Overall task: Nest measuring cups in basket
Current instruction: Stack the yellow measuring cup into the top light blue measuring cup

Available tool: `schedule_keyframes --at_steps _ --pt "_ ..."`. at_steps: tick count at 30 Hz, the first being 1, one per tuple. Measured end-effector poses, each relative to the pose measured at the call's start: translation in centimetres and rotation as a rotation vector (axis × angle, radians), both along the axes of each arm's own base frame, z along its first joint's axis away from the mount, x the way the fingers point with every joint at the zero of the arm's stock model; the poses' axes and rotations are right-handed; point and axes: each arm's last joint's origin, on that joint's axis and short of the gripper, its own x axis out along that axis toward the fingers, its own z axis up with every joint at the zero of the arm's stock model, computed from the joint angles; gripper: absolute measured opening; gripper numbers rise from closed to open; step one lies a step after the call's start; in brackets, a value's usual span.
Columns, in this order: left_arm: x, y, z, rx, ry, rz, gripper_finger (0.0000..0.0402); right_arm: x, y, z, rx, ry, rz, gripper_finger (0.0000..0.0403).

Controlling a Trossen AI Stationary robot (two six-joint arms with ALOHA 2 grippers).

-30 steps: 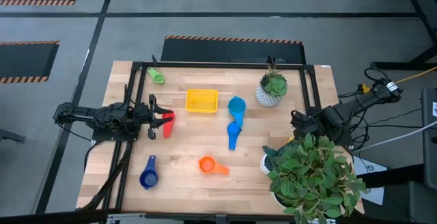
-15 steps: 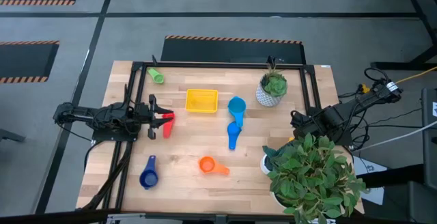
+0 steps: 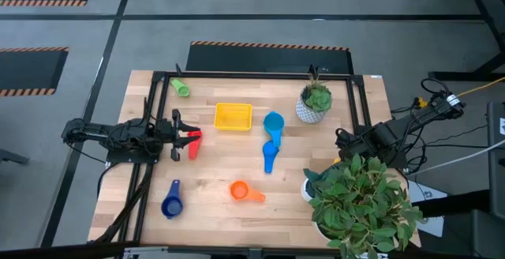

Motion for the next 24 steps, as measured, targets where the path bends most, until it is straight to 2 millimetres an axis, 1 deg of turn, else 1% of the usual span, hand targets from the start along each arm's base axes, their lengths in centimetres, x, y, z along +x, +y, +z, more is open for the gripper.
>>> schedule_keyframes --at_steps 3,6,8,12,15,19,24 --pt "0.0 0.0 0.0 0.000 0.001 0.000 0.0117 0.1 0.0 0.0 0.003 -0.007 0.002 0.0180" --pt "0.0 0.0 0.0 0.000 0.000 0.000 0.0117 0.3 0.2 0.0 0.015 -0.031 0.004 0.0183" --pt "0.0 0.0 0.0 0.000 0.000 0.000 0.0117 0.6 0.3 -0.2 0.010 -0.058 0.049 0.0183" --pt "0.0 0.0 0.0 -0.001 0.000 0.000 0.0117 0.8 0.4 -1.6 -0.008 -0.053 0.155 0.0181" --pt "0.0 0.0 0.0 -0.001 0.000 0.000 0.0117 0.6 0.3 -2.7 -0.022 -0.019 0.159 0.0173" --pt "0.0 0.0 0.0 -0.001 0.000 0.000 0.0117 0.8 0.4 -3.8 -0.024 -0.012 0.159 0.0164" --pt "0.0 0.0 0.0 -0.001 0.000 0.001 0.0117 1.0 0.5 -4.2 -0.007 0.018 0.163 0.0162"
